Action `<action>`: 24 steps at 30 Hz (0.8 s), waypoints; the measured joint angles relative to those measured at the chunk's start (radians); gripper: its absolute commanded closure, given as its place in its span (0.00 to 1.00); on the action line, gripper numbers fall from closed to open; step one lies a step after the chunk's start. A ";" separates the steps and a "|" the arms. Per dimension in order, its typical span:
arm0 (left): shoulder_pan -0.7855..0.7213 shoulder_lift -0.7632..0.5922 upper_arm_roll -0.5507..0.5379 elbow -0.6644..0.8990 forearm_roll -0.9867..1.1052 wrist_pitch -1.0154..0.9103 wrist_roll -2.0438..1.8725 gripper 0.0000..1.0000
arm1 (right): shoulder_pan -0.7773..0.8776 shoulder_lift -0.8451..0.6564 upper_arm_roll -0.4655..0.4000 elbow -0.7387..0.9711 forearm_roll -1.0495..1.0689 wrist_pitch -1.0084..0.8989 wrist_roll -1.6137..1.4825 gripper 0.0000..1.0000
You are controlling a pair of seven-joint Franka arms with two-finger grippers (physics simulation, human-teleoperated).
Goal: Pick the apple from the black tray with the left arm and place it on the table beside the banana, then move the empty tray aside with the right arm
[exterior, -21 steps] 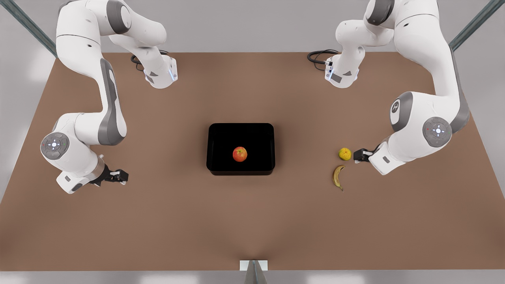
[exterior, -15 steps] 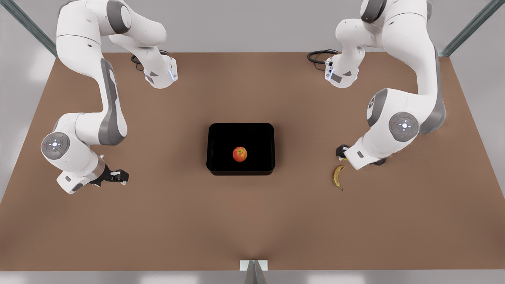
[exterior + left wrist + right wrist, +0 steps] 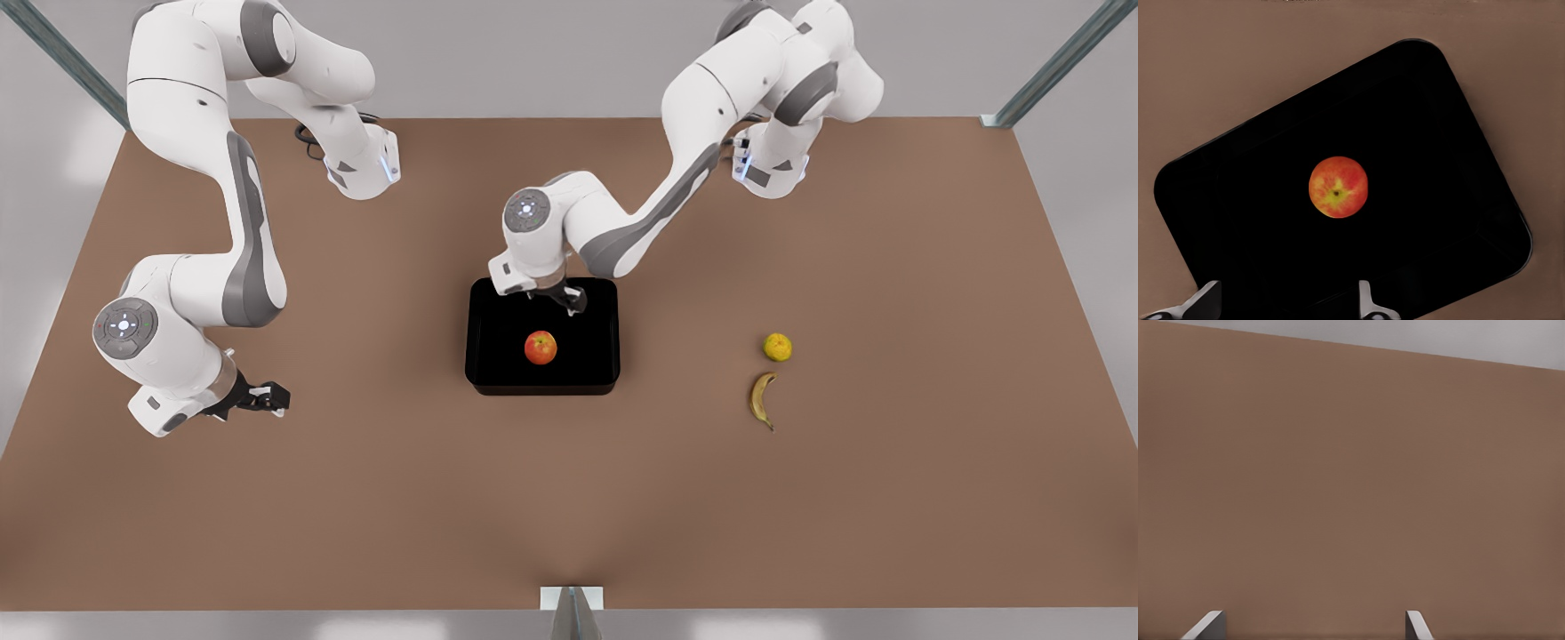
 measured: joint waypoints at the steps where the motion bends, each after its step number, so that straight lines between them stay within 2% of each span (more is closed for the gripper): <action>1: -0.007 0.018 0.000 0.005 0.011 0.023 -0.043 0.00 | 0.000 0.000 0.000 0.000 0.000 0.000 0.000 0.00; 10: 0.004 0.137 0.026 0.010 0.085 0.178 -0.315 0.00 | 0.000 0.000 0.000 0.000 0.000 0.000 0.000 0.00; 14: 0.001 0.197 0.019 0.075 0.089 0.228 -0.393 0.00 | 0.000 0.001 0.000 0.000 0.000 0.000 0.000 0.00; 24: -0.018 0.226 0.020 0.055 0.144 0.280 -0.527 0.00 | 0.000 0.002 0.000 0.001 0.000 0.000 0.000 0.00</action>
